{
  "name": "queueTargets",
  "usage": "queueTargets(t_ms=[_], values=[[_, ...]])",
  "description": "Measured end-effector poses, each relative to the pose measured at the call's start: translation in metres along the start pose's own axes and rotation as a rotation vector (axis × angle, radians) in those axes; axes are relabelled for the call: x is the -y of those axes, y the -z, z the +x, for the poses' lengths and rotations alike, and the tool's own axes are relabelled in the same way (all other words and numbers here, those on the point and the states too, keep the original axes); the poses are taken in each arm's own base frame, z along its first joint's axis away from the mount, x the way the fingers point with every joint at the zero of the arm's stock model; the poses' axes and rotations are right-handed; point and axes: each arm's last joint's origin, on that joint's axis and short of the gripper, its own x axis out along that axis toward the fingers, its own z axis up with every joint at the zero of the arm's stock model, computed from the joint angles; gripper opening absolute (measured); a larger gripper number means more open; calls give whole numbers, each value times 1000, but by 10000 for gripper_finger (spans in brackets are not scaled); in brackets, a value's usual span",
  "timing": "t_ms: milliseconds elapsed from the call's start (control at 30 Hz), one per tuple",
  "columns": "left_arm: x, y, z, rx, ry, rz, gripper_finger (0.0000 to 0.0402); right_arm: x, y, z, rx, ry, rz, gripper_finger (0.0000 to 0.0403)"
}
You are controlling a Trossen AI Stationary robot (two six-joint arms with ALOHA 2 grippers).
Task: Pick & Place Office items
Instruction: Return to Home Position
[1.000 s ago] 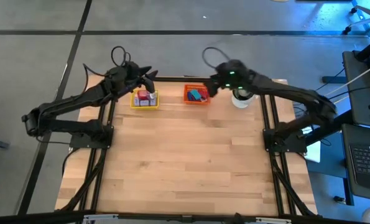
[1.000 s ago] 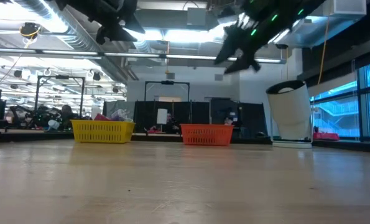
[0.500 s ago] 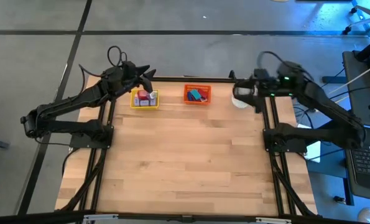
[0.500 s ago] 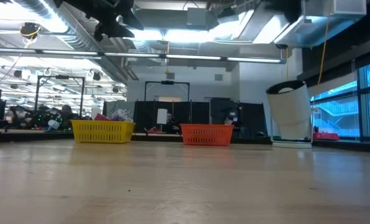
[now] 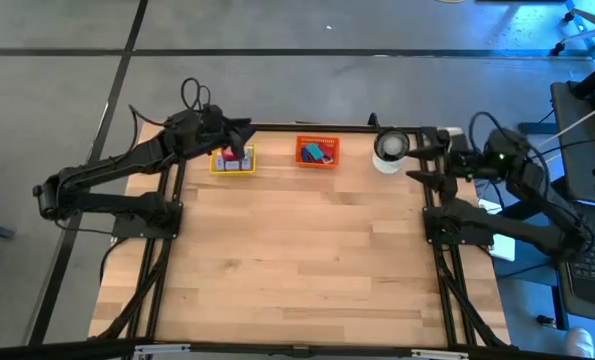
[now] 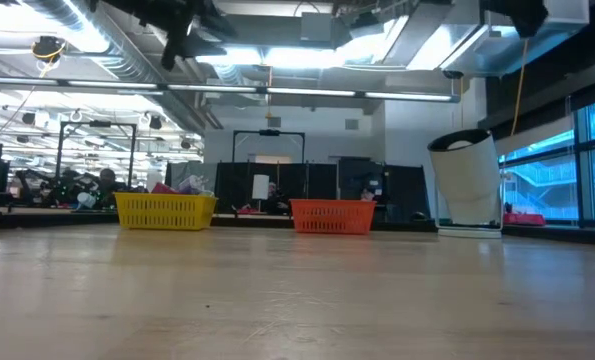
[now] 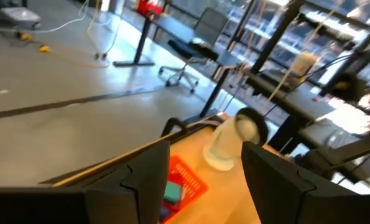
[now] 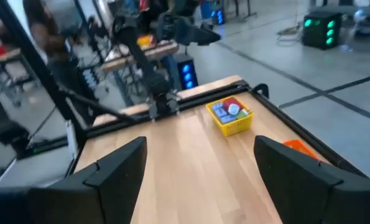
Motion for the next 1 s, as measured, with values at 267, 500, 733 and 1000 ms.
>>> queueTargets(t_ms=[267, 500, 733, 1000], values=[[14, -3, -2, 61, 87, 2, 196, 4, 47, -11, 177, -20, 52, 299], [17, -4, -3, 76, 108, -1, 196, 6, 77, -19, 338, -74, 92, 299], [19, -7, -3, 102, 130, -12, 196, 7, 81, -16, 362, -105, 82, 299], [27, -7, -5, 106, 212, 9, 196, 8, 85, -15, 326, -96, 68, 299]])
